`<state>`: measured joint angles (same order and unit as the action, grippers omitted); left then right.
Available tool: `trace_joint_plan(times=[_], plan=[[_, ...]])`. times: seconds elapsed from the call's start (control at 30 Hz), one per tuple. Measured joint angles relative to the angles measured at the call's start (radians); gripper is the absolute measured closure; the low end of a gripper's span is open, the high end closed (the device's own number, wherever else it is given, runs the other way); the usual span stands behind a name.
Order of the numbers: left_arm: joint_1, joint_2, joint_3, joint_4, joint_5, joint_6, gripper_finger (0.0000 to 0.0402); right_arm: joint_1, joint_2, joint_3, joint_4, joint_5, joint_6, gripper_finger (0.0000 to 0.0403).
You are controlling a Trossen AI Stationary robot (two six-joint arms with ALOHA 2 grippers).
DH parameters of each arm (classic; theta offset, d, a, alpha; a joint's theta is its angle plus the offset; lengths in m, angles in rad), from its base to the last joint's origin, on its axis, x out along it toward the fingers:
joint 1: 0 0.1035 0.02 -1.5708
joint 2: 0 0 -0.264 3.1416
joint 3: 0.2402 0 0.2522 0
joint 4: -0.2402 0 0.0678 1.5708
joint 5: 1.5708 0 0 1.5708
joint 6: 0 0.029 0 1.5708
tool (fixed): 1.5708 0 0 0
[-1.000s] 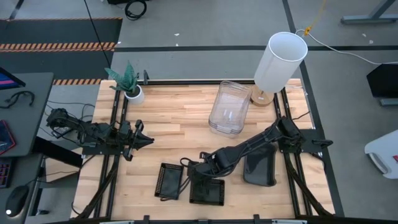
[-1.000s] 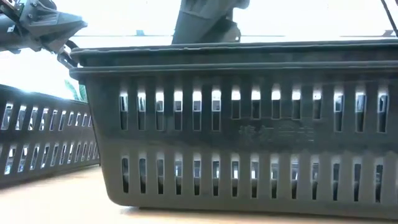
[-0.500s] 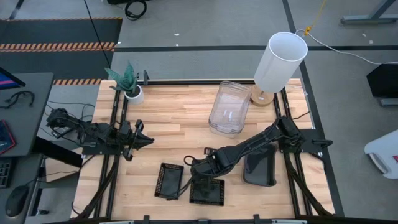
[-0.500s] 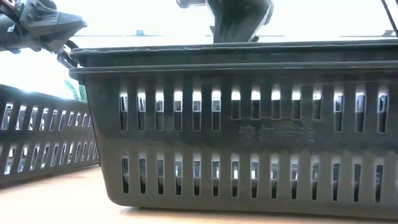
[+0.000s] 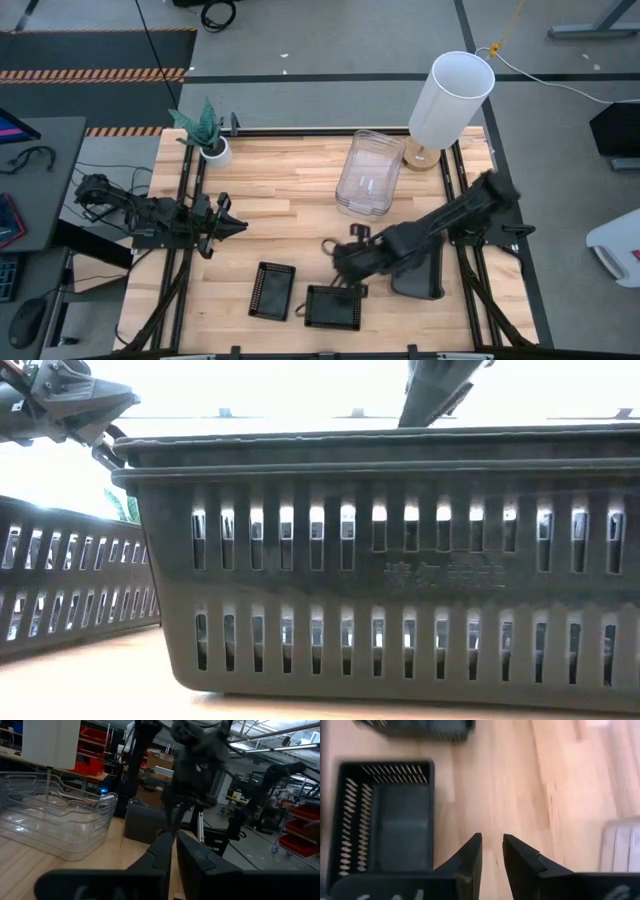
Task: Stack baskets by color
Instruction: Stack the left black basket on top of the right black basket
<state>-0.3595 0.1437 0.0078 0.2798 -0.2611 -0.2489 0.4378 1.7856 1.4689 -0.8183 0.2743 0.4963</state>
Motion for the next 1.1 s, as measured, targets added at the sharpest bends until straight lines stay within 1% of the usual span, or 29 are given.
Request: trace_joint_plan(times=[0.1, 0.27, 0.5, 0.6, 0.7, 0.83, 1.0, 1.1], plan=[[0.0, 0.0, 0.0, 0.001, 0.0, 0.0, 0.0372, -0.004, -0.139, -0.165, 0.162, 0.022, -0.017, 0.0329], [0.0, 0.0, 0.0, 0.001, 0.0, 0.0, 0.0371, -0.009, -0.348, -0.398, 0.386, 0.076, -0.132, 0.034], [0.0, 0.0, 0.0, 0.0, 0.0, 0.0, 0.0367, -0.044, -0.626, -0.718, 0.734, 0.061, -0.308, 0.0353], [0.0, 0.0, 0.0, 0.0, 0.0, 0.0, 0.0372, -0.076, -0.741, -0.84, 0.84, 0.054, -0.377, 0.0358], [0.0, 0.0, 0.0, 0.0, 0.0, 0.0, 0.0375, -0.111, -0.852, -0.94, 0.917, 0.021, -0.434, 0.0362], [0.0, 0.0, 0.0, 0.0, 0.0, 0.0, 0.0374, -0.154, -0.997, -1.04, 0.933, -0.043, -0.472, 0.0365], [0.0, 0.0, 0.0, 0.0, 0.0, 0.0, 0.0367, -0.193, -1.169, -1.124, 0.937, -0.135, -0.497, 0.0364], [0.0, 0.0, 0.0, -0.001, 0.0, 0.0, 0.0366, -0.21, -1.26, -1.16, 0.938, -0.17, -0.499, 0.0365]])
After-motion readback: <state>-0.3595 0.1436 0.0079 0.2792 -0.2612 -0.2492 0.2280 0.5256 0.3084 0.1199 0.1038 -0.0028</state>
